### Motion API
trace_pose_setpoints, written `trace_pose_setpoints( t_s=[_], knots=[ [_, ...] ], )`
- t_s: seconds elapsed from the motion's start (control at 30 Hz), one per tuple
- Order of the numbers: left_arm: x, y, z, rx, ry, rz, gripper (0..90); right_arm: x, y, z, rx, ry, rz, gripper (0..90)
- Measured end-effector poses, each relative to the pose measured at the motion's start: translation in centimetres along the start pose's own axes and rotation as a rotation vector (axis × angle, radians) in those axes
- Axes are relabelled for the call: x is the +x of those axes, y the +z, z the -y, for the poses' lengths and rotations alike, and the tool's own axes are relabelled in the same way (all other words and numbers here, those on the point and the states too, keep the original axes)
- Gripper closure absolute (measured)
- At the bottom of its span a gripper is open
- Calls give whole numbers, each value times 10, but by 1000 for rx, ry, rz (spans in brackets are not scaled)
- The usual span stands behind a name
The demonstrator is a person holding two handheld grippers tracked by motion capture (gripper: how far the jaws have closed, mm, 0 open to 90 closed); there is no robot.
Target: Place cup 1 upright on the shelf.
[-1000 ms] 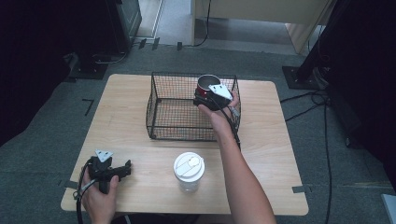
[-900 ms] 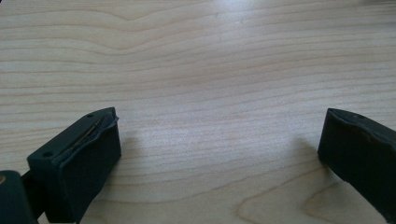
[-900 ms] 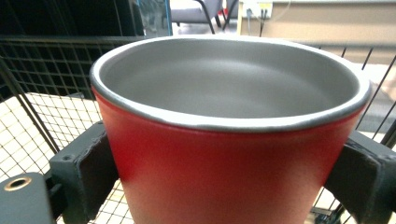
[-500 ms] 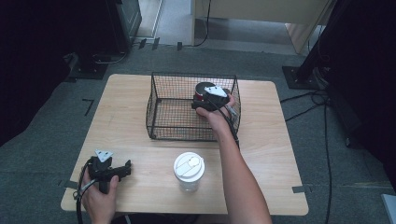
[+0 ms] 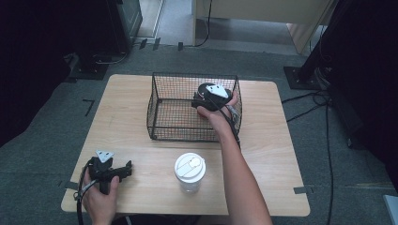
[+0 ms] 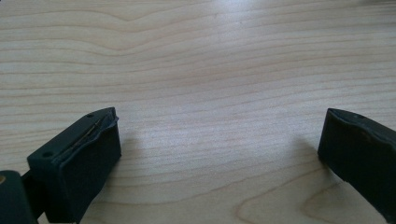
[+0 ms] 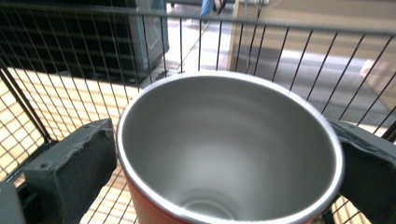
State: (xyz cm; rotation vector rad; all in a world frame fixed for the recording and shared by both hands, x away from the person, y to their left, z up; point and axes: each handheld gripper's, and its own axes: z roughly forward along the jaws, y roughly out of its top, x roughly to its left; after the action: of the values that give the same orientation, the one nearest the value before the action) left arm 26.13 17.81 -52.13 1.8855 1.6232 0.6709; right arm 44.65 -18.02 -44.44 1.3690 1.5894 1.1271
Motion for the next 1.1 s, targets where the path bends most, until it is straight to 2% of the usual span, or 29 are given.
trace_pose_setpoints(
  t_s=[0.07, 0.4, 0.47, 0.57, 0.83, 1.1],
  knots=[
    [0, 0, 0, 0, 0, 0, 0, 0, -5, -5, -42, 1, -1, 0],
    [0, 1, -1, 2, 3, 4, 0, -9, -26, -22, -104, 20, -7, 0],
    [0, 1, -1, 1, 1, 4, 0, -10, -31, -24, -105, 33, -26, 0],
    [-1, 1, -1, 0, -1, 4, 0, -8, -41, -26, -128, 20, -54, 0],
    [-1, 2, -2, -1, -2, 5, 0, -5, -66, -32, -152, 29, -97, 0],
    [-1, 2, -2, -1, 0, 5, 0, -1, -96, -29, -158, -4, -134, 0]
  ],
)
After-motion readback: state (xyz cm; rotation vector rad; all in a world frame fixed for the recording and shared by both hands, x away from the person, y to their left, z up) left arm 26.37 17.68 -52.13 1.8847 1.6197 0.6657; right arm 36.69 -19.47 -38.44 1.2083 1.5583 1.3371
